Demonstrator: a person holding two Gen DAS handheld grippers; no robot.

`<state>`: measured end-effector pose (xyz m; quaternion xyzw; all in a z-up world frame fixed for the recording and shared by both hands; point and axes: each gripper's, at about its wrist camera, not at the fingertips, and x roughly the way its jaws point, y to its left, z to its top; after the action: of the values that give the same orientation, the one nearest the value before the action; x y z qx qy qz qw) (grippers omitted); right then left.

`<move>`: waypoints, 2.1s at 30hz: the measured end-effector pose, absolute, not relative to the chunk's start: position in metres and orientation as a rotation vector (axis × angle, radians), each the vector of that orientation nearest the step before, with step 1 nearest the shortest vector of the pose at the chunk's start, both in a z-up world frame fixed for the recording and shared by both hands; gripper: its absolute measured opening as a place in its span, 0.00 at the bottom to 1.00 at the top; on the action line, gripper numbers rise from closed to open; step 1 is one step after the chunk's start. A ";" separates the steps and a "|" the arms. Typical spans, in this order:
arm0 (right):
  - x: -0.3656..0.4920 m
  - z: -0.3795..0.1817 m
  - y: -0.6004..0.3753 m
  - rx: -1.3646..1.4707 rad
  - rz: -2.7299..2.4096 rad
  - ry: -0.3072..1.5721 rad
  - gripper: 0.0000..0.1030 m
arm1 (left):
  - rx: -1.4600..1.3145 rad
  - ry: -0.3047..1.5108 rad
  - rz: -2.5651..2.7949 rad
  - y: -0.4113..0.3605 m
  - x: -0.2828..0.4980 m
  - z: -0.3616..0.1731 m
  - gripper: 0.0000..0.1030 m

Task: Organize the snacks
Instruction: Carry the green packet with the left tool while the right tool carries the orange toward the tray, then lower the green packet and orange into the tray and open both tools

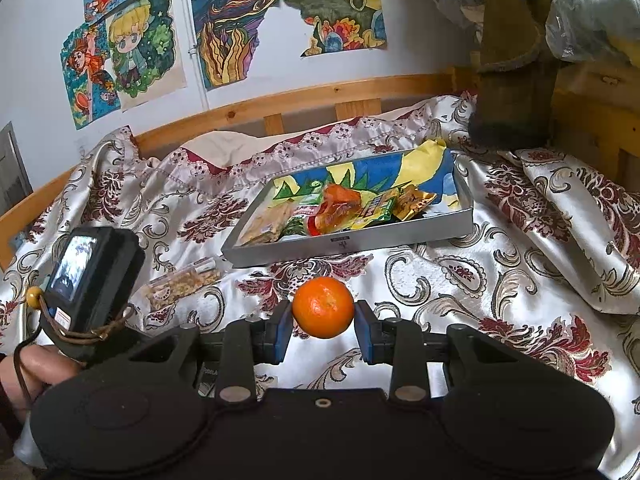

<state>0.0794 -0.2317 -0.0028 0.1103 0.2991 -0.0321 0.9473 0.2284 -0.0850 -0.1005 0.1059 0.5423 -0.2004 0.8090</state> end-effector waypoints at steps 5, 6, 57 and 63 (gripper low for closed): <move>0.083 -0.007 -0.230 0.220 -0.064 0.617 0.34 | 0.157 1.172 -0.438 -0.078 0.225 -0.093 0.17; 0.083 -0.006 -0.230 0.219 -0.062 0.618 0.34 | 0.141 1.173 -0.440 -0.076 0.224 -0.091 0.17; 0.287 -0.058 -0.365 0.047 -0.236 0.546 0.73 | 0.017 0.960 -0.525 -0.259 0.422 -0.060 0.32; 0.229 -0.028 -0.347 0.142 -0.277 0.517 0.89 | -0.023 0.862 -0.498 -0.228 0.384 -0.026 0.69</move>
<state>0.2293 -0.3470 -0.0277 0.0699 0.2545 -0.1362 0.9549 0.3843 -0.2278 -0.0262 -0.0109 0.4136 -0.2390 0.8785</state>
